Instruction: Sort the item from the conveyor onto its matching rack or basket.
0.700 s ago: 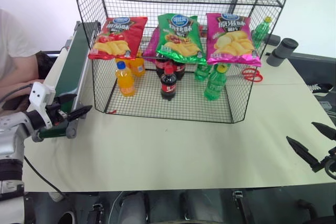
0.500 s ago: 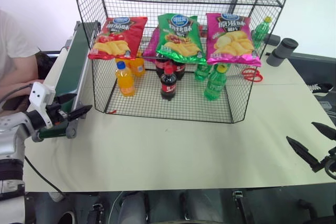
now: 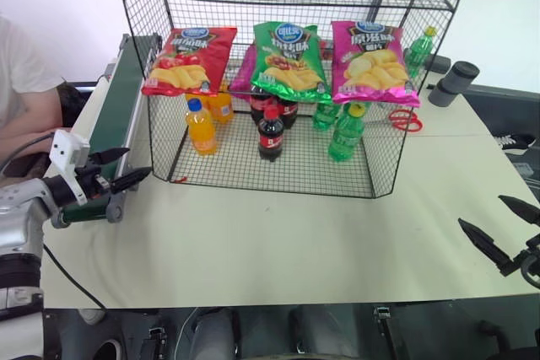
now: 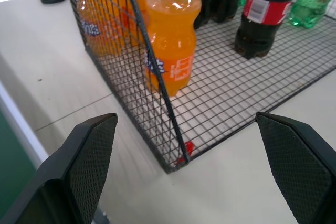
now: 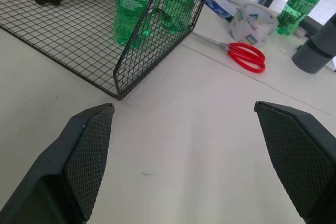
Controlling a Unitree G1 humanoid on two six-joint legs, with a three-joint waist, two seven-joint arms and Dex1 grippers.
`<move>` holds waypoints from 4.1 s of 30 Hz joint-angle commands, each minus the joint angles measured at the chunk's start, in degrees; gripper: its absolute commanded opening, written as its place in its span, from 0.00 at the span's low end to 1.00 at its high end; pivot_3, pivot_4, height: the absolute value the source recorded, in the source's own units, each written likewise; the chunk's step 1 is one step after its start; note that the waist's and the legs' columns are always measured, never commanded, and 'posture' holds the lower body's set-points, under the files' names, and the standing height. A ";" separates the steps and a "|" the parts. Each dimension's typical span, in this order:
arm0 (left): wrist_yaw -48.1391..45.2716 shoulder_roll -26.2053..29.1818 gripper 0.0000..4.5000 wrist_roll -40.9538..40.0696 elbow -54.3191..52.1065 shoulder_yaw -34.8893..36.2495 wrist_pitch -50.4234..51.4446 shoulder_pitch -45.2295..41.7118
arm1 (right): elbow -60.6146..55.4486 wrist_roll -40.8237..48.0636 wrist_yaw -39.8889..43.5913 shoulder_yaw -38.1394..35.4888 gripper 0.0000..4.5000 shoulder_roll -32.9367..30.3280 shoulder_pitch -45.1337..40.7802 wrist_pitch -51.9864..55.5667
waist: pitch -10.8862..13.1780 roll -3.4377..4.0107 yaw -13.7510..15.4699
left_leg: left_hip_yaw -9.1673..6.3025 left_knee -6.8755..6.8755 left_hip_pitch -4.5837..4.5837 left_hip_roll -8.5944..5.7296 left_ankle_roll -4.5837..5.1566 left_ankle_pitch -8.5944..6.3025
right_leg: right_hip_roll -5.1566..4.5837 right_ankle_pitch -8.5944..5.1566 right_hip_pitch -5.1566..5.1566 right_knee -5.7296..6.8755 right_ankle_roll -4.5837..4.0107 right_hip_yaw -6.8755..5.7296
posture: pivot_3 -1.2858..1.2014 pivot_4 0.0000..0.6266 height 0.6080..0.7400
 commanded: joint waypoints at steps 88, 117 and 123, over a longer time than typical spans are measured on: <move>-0.62 -1.89 1.00 -4.08 -12.96 3.79 -3.60 8.71 | -2.13 -0.72 0.02 2.87 0.99 -1.38 -4.64 1.29 | 0.00 0.00 -0.02 | -0.01 0.02 0.01 0.00 0.00 0.00 | -0.02 0.00 0.02 0.03 0.00 0.01 | 0.52 0.24 1.00; 4.17 -1.62 1.00 -4.17 -7.45 4.17 -2.81 4.48 | 1.89 -0.67 2.02 3.57 0.99 -0.95 -5.39 -1.70 | 0.00 0.00 -0.05 | -0.01 0.03 0.01 0.01 0.00 0.00 | -0.01 0.00 0.01 0.03 0.00 0.01 | 0.52 0.24 1.00; 7.37 -2.37 1.00 -2.41 -8.01 6.06 -9.18 5.42 | 0.06 0.77 1.96 4.84 0.99 -0.49 -6.13 -0.27 | 0.00 0.00 -0.01 | -0.02 0.03 0.01 0.01 0.00 0.00 | -0.02 0.00 0.02 0.03 0.00 0.01 | 0.52 0.24 1.00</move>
